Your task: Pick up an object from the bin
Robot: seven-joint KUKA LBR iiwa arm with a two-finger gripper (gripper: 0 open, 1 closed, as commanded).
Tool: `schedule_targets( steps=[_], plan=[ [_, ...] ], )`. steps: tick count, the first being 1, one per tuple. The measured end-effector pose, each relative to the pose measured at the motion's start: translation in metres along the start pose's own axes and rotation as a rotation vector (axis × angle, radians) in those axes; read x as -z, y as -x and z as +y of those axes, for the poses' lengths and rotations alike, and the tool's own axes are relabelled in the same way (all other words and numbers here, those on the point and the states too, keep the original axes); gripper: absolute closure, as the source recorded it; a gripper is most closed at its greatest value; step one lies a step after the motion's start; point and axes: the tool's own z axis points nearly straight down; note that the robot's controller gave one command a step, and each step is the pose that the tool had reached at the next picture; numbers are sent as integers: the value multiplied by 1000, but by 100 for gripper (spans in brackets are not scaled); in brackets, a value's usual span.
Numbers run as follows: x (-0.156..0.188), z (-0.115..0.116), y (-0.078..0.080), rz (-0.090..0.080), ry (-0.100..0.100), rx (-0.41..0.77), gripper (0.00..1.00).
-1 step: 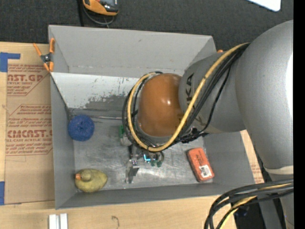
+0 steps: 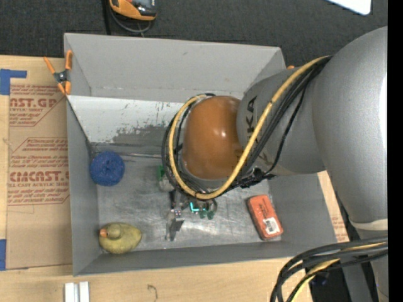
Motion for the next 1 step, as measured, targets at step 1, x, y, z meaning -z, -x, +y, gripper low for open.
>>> schedule_targets(
  steps=[1],
  plan=[
    [3,-4,-5,-5,1,-39,0]
  ],
)
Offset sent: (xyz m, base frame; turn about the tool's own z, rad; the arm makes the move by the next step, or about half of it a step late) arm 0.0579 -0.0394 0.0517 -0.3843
